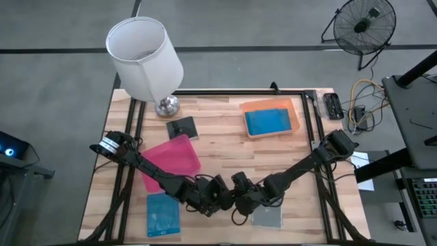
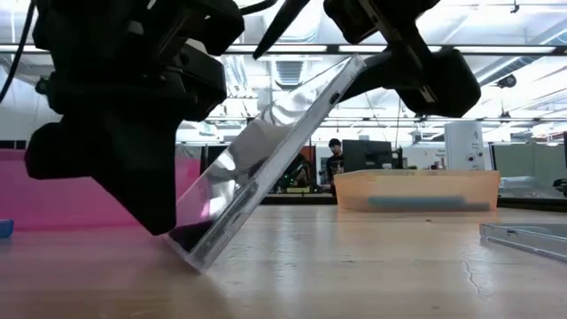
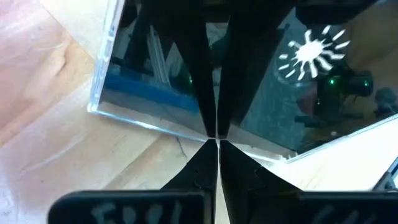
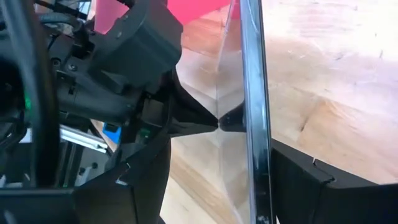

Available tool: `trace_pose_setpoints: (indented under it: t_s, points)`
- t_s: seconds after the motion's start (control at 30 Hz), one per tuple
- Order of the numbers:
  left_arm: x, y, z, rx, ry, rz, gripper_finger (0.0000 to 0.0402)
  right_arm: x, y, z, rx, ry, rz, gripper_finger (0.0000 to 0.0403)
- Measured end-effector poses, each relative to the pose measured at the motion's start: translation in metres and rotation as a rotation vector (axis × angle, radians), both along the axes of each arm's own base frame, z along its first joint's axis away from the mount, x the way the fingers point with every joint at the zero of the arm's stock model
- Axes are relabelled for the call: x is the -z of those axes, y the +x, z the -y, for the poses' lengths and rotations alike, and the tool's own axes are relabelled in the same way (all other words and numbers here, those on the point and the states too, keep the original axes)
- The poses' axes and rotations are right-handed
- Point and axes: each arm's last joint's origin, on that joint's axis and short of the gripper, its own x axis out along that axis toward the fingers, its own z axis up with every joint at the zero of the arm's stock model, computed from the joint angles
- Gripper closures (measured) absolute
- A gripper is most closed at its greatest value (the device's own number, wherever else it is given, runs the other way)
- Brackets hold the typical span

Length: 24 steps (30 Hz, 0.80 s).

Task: Pick & place jewel cases by type
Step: Put the bottom left black CD case into the pink bin

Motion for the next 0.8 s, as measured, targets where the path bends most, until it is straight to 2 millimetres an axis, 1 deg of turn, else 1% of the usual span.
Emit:
trace_pose_setpoints:
  t_s: [0.1,0.17,0.43,0.57,0.67,0.8]
  points:
    - [0.0006,-0.0006,-0.0001,0.004,0.004,-0.006,0.0401,0.0003,-0.0004,0.0001,-0.019,-0.019,-0.009,0.0186]
    - [0.0011,-0.0020,0.0005,0.009,0.007,-0.016,0.0401,0.0002,-0.0005,-0.0001,-0.033,-0.023,-0.012,0.0200]
    - [0.0019,-0.0039,0.0019,0.017,0.008,-0.029,0.0401,-0.0005,-0.0009,-0.0005,-0.079,-0.045,-0.021,0.0305]
    - [0.0020,-0.0040,0.0020,0.018,0.007,-0.030,0.0401,-0.0017,-0.0012,-0.0006,-0.100,-0.055,-0.023,0.0348]
    - [0.0013,-0.0041,0.0030,0.023,-0.005,-0.028,0.0402,-0.0025,-0.0016,-0.0006,-0.114,-0.059,-0.026,0.0367]
    - [-0.0030,-0.0052,0.0031,-0.002,-0.003,-0.011,0.0398,-0.0028,-0.0017,-0.0007,-0.121,-0.063,-0.026,0.0372]
